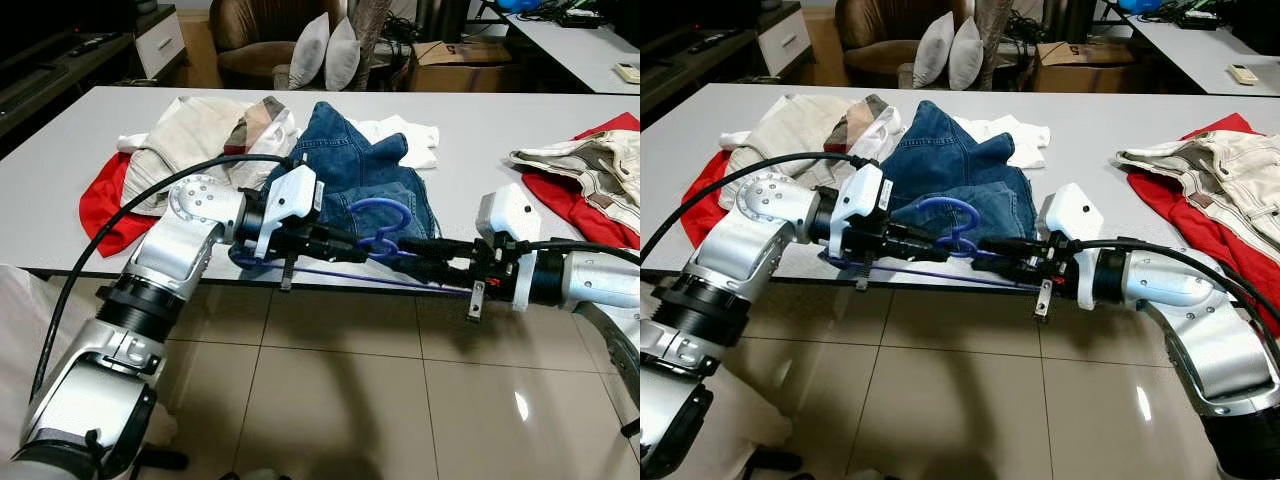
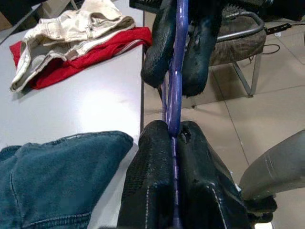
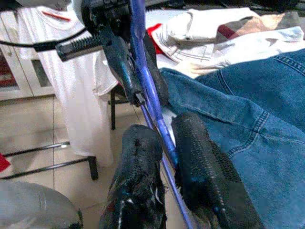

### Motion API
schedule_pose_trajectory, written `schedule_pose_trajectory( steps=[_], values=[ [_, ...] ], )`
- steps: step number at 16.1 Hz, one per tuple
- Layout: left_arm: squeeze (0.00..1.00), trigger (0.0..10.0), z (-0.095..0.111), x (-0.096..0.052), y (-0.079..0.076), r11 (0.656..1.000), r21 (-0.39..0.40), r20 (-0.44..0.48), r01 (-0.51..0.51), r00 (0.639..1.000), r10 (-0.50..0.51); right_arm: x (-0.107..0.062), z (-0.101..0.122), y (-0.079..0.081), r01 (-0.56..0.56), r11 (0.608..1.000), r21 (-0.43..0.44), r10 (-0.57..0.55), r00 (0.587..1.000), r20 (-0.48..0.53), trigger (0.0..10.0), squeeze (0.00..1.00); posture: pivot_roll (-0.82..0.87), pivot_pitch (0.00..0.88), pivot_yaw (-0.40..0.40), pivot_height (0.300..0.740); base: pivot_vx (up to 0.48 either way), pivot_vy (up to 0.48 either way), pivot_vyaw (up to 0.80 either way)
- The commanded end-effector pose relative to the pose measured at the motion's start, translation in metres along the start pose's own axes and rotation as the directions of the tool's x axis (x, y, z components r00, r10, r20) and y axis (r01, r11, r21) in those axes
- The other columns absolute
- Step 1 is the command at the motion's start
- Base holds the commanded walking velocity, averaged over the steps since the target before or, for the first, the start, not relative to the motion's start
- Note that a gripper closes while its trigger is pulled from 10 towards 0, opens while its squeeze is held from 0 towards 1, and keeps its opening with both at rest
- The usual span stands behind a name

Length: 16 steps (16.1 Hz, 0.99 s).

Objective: Hang hanger

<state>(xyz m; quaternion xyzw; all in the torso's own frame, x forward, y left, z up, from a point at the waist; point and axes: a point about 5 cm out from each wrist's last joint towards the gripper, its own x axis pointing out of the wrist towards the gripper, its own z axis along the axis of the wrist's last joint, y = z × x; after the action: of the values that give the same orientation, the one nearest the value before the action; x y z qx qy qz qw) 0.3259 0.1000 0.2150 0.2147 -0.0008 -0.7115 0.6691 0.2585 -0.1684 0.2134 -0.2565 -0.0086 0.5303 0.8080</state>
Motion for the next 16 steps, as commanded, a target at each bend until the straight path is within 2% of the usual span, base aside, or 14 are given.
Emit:
schedule_pose_trajectory(
  steps=[1, 5, 7, 8, 9, 10, 11, 12, 13, 14, 16],
  values=[
    [0.0, 0.0, -0.005, -0.013, -0.001, 1.0, -0.011, -0.034, -0.027, 0.999, 0.026, -0.007, 0.007, -0.004, 0.028, 1.0, 0.008, -0.028, 0.998, 0.048, 10.0, 1.0, -0.11, 0.0, 0.074, 0.74, 0.0, 0.0, 0.0],
    [0.0, 0.0, -0.029, -0.039, 0.0, 0.984, -0.072, -0.125, -0.162, 0.98, 0.153, -0.031, 0.016, -0.008, 0.099, 0.993, 0.069, -0.106, 0.988, 0.116, 10.0, 1.0, -0.11, 0.0, 0.071, 0.74, 0.0, 0.0, 0.0],
    [0.0, 0.0, -0.034, -0.046, 0.004, 0.967, -0.086, -0.141, -0.238, 0.964, 0.225, -0.033, 0.016, -0.004, 0.1, 0.992, 0.079, -0.11, 0.986, 0.122, 10.0, 1.0, -0.11, 0.0, 0.068, 0.74, 0.0, 0.0, 0.0],
    [0.0, 0.0, -0.035, -0.049, 0.009, 0.948, -0.09, -0.147, -0.306, 0.945, 0.291, -0.031, 0.017, 0.0, 0.093, 0.992, 0.087, -0.103, 0.986, 0.129, 10.0, 1.0, -0.11, 0.0, 0.068, 0.74, 0.0, 0.0, 0.0],
    [0.0, 0.0, -0.038, -0.053, 0.016, 0.91, -0.093, -0.166, -0.405, 0.907, 0.387, -0.028, 0.018, 0.005, 0.08, 0.991, 0.104, -0.094, 0.985, 0.142, 10.0, 1.0, -0.1, 0.0, 0.067, 0.74, 0.0, 0.0, 0.0],
    [0.0, 0.0, -0.039, -0.056, 0.026, 0.848, -0.089, -0.164, -0.522, 0.848, 0.504, -0.024, 0.017, 0.011, 0.064, 0.991, 0.115, -0.08, 0.987, 0.139, 10.0, 1.0, -0.1, 0.0, 0.068, 0.74, 0.0, 0.0, 0.0],
    [0.0, 0.0, -0.039, -0.057, 0.03, 0.823, -0.09, -0.156, -0.56, 0.824, 0.544, -0.023, 0.016, 0.013, 0.058, 0.991, 0.118, -0.074, 0.988, 0.133, 10.0, 1.0, -0.1, 0.0, 0.068, 0.74, 0.0, 0.0, 0.0],
    [0.0, 0.0, -0.029, -0.054, 0.041, 0.765, -0.115, -0.074, -0.633, 0.774, 0.629, -0.013, 0.008, 0.024, 0.023, 0.993, 0.118, -0.033, 0.996, 0.086, 10.0, 1.0, -0.1, 0.0, 0.065, 0.74, 0.0, 0.0, 0.0],
    [0.0, 0.0, -0.019, -0.049, 0.047, 0.743, -0.131, -0.005, -0.656, 0.75, 0.662, -0.004, 0.0, 0.032, 0.008, 0.993, 0.12, -0.014, 0.999, 0.047, 10.0, 1.0, -0.1, 0.0, 0.065, 0.74, 0.0, 0.0, 0.0],
    [0.0, 0.0, -0.009, -0.039, 0.051, 0.751, -0.138, 0.055, -0.646, 0.752, 0.657, 0.006, -0.009, 0.034, 0.032, 0.993, 0.113, -0.032, 0.999, 0.002, 10.0, 0.0, -0.1, 0.0, 0.066, 0.74, 0.0, 0.0, 0.0],
    [0.0, 0.0, 0.006, -0.018, 0.055, 0.786, -0.149, 0.137, -0.6, 0.774, 0.618, 0.02, -0.019, 0.035, 0.057, 0.992, 0.111, -0.052, 0.997, -0.048, 10.0, 0.0, -0.1, 0.0, 0.067, 0.74, 0.0, 0.0, 0.0]
  ],
)
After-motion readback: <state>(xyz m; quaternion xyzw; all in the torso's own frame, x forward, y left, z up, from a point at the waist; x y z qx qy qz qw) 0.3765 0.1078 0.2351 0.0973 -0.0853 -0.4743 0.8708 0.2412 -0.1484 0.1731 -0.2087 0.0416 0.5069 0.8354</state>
